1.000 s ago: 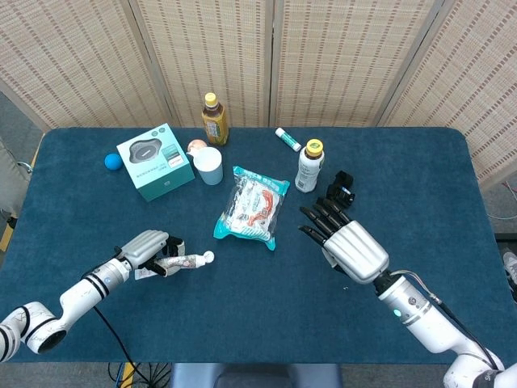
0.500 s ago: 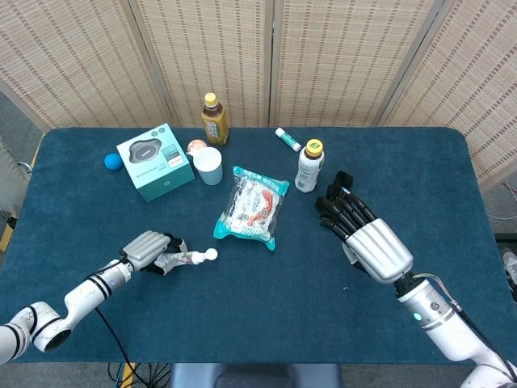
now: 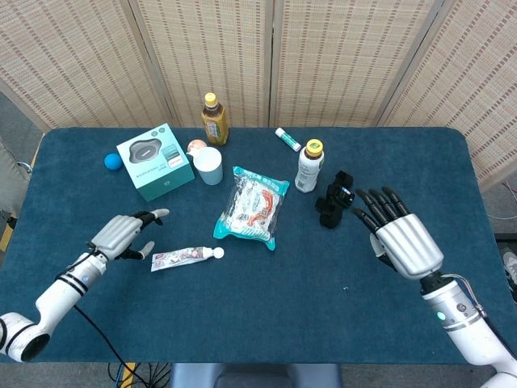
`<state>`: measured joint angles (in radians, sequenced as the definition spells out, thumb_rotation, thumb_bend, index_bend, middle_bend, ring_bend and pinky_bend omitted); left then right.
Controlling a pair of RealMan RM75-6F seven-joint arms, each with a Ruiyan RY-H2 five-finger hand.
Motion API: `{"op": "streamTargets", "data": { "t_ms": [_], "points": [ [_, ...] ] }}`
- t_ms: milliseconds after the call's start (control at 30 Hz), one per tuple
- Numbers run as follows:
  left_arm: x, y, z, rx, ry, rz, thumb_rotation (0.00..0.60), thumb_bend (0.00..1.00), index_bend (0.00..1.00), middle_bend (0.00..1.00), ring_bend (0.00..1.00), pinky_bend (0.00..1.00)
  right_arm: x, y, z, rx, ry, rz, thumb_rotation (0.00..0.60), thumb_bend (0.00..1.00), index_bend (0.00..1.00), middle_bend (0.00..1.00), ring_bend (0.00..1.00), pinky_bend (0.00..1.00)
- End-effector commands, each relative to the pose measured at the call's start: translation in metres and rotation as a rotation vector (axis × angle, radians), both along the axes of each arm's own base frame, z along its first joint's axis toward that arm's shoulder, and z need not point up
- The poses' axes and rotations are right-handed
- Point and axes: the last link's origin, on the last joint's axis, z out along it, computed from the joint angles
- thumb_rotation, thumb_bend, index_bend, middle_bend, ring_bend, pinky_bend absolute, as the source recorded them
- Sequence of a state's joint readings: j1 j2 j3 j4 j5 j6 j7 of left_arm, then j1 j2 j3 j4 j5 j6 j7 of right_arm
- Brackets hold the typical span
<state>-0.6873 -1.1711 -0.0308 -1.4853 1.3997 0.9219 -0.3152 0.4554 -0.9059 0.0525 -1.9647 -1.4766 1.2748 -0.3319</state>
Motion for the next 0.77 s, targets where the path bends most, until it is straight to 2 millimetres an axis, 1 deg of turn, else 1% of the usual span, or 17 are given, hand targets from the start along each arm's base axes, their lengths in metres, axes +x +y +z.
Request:
{"op": "streamTargets", "data": {
  "t_ms": [33, 133, 233, 267, 300, 400, 467, 600, 767],
  "points": [
    [-0.019, -0.018, 0.034, 0.193, 0.011, 0.039, 0.6, 0.41, 0.09, 0.26, 0.18, 0.33, -0.022, 0.005, 0.009, -0.03, 0.008, -0.089, 0.6, 0.61, 0.2, 0.02, 0.0, 0.0],
    [-0.034, -0.037, 0.046, 0.31, 0.051, 0.05, 0.6, 0.38, 0.09, 0.25, 0.18, 0.31, -0.042, 0.012, 0.015, -0.051, 0.013, -0.173, 0.6, 0.58, 0.14, 0.02, 0.0, 0.0],
    [-0.048, -0.057, 0.054, 0.405, 0.064, 0.062, 0.6, 0.38, 0.09, 0.25, 0.18, 0.31, -0.061, 0.022, 0.019, -0.082, -0.014, -0.26, 0.6, 0.58, 0.11, 0.02, 0.0, 0.0],
    [-0.052, -0.062, 0.054, 0.426, 0.066, 0.064, 0.6, 0.38, 0.09, 0.25, 0.18, 0.3, -0.066, 0.024, 0.02, -0.091, -0.022, -0.276, 0.6, 0.58, 0.1, 0.02, 0.0, 0.0],
    [-0.059, -0.072, 0.056, 0.458, 0.077, 0.073, 0.6, 0.38, 0.09, 0.25, 0.18, 0.3, -0.074, 0.03, 0.021, -0.105, -0.028, -0.308, 0.6, 0.57, 0.1, 0.02, 0.0, 0.0],
    [-0.076, -0.095, 0.058, 0.478, 0.123, 0.12, 0.6, 0.38, 0.12, 0.24, 0.18, 0.29, -0.088, 0.043, 0.022, -0.134, -0.032, -0.353, 0.6, 0.53, 0.08, 0.02, 0.0, 0.0],
    [-0.084, -0.109, 0.06, 0.486, 0.129, 0.161, 0.6, 0.38, 0.14, 0.24, 0.18, 0.28, -0.095, 0.052, 0.02, -0.149, -0.049, -0.375, 0.6, 0.52, 0.06, 0.02, 0.0, 0.0],
    [-0.09, -0.131, 0.063, 0.52, 0.123, 0.202, 0.6, 0.38, 0.15, 0.23, 0.18, 0.27, -0.106, 0.066, 0.016, -0.161, -0.07, -0.412, 0.6, 0.49, 0.05, 0.02, 0.0, 0.0],
    [-0.092, -0.148, 0.063, 0.546, 0.135, 0.214, 0.6, 0.38, 0.15, 0.23, 0.18, 0.26, -0.11, 0.073, 0.012, -0.172, -0.079, -0.422, 0.6, 0.45, 0.05, 0.02, 0.0, 0.0]
  ]
}}
